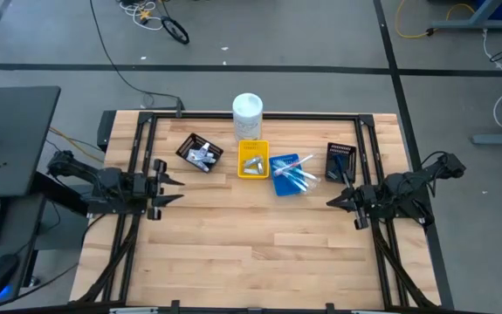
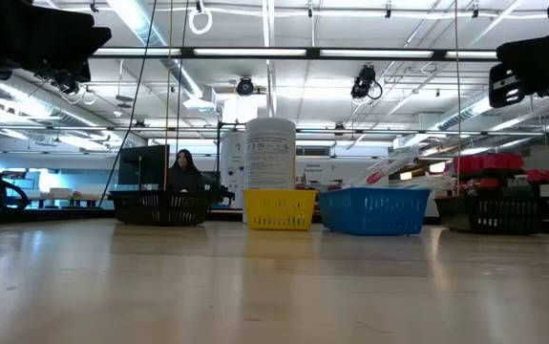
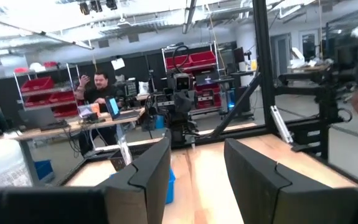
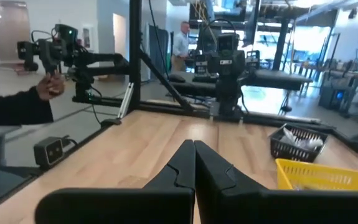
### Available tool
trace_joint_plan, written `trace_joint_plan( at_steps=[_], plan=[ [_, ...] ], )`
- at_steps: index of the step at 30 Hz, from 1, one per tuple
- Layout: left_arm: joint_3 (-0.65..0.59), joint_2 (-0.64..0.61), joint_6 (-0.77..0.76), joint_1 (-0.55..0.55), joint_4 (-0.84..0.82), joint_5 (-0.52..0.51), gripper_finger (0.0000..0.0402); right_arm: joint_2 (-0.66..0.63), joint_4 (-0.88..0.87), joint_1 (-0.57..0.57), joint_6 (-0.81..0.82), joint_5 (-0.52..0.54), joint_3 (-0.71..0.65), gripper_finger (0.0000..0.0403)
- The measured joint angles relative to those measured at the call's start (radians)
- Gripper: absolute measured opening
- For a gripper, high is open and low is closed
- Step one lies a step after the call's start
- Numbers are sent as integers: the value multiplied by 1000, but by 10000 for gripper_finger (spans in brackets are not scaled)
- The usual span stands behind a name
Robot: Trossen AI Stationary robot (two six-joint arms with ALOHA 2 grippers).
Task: Pick & Place Travel size toiletries
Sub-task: Return to Home Position
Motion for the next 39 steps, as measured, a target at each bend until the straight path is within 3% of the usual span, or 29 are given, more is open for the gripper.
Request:
trace_joint_plan(
  at_steps=[39],
  plan=[
    [-2,0,24,0,-5,0,160,1,0,0,18,-1,0,1]
  ],
)
